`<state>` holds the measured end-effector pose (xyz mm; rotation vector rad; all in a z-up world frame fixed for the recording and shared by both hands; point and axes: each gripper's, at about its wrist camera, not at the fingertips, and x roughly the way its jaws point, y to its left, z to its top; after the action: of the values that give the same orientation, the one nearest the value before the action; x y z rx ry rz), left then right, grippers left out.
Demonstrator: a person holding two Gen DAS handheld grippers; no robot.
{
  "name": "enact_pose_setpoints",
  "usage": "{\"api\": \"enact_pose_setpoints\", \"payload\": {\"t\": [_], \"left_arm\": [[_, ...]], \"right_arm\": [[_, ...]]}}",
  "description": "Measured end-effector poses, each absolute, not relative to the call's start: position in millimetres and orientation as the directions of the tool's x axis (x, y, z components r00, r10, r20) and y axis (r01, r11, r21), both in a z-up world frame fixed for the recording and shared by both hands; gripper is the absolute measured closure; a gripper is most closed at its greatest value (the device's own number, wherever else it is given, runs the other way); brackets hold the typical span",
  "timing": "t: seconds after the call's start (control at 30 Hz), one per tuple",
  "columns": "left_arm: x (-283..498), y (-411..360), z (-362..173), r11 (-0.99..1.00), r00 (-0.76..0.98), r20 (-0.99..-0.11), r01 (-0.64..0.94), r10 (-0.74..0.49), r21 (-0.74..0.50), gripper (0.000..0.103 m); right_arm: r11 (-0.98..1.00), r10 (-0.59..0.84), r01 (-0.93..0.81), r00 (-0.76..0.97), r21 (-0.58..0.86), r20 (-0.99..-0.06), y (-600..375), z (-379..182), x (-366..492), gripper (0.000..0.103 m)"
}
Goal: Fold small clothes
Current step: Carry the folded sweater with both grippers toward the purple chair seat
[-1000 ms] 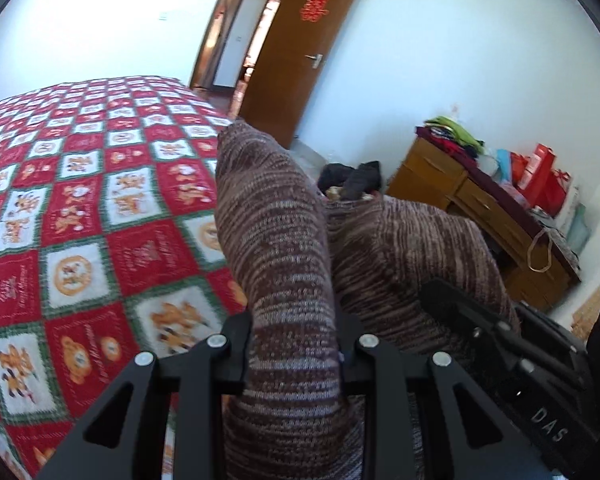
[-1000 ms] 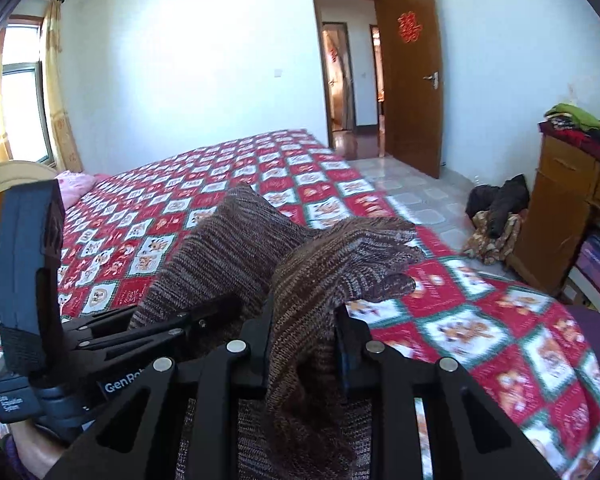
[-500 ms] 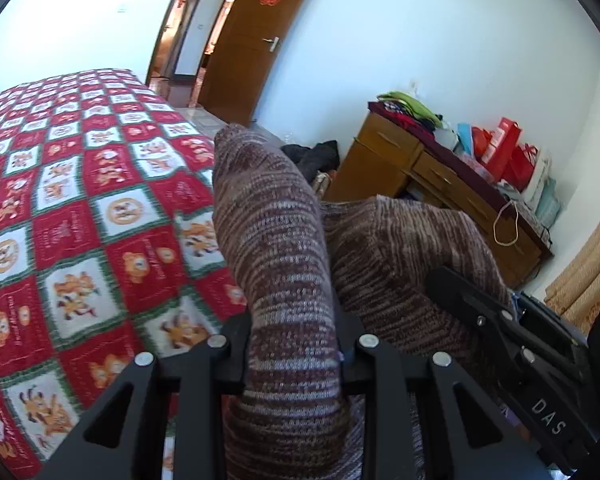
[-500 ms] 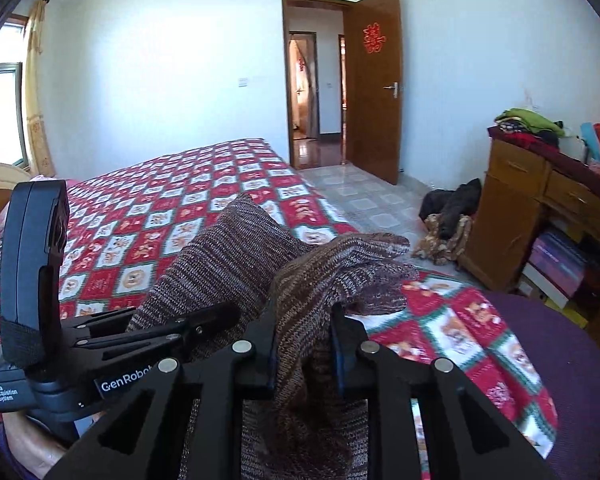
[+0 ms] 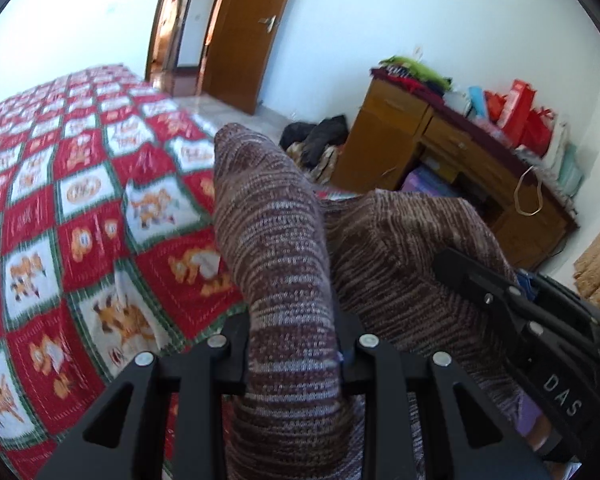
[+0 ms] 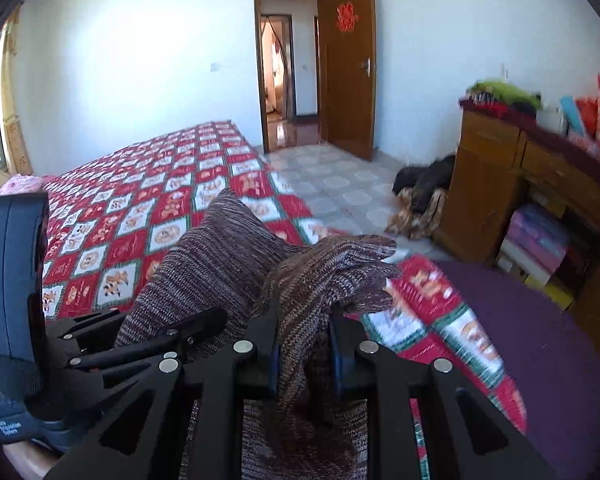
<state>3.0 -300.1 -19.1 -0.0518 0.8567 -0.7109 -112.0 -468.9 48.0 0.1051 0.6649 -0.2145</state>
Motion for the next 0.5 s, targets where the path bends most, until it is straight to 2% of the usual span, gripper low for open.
{"api": "enact_pose_setpoints", "payload": {"t": [0.13,0.23,0.33,0.4,0.5], "left_arm": [[9.8,-300.3,-38.5,0.796,0.405,-0.725,0.511,-0.557,-0.326,0.073],[12.2,-299.5,-45.2,0.793,0.381,-0.738,0.507,-0.558,-0.338,0.067],[10.4,-300.5,-46.2,0.799,0.387,-0.746,0.512,-0.541,-0.314,0.052],[9.2,-297.7,-47.3,0.82,0.404,-0.757,0.492,-0.514,-0.293,0.035],[11.0,-289.9,-50.1,0.831,0.393,-0.767,0.459,-0.507,-0.314,0.026]], "right_arm": [[0.966,-0.146,0.251,0.729,0.062,-0.669,-485.1,20.2,-109.0,0.085],[0.955,-0.141,0.281,0.703,0.09,-0.698,-497.7,2.0,-109.6,0.085],[0.94,-0.125,0.318,0.661,0.125,-0.74,-512.6,-21.6,-108.9,0.085],[0.931,-0.106,0.328,0.662,0.16,-0.742,-517.6,-30.0,-110.4,0.085],[0.927,-0.1,0.332,0.669,0.175,-0.737,-518.2,-29.7,-112.8,0.084]]}}
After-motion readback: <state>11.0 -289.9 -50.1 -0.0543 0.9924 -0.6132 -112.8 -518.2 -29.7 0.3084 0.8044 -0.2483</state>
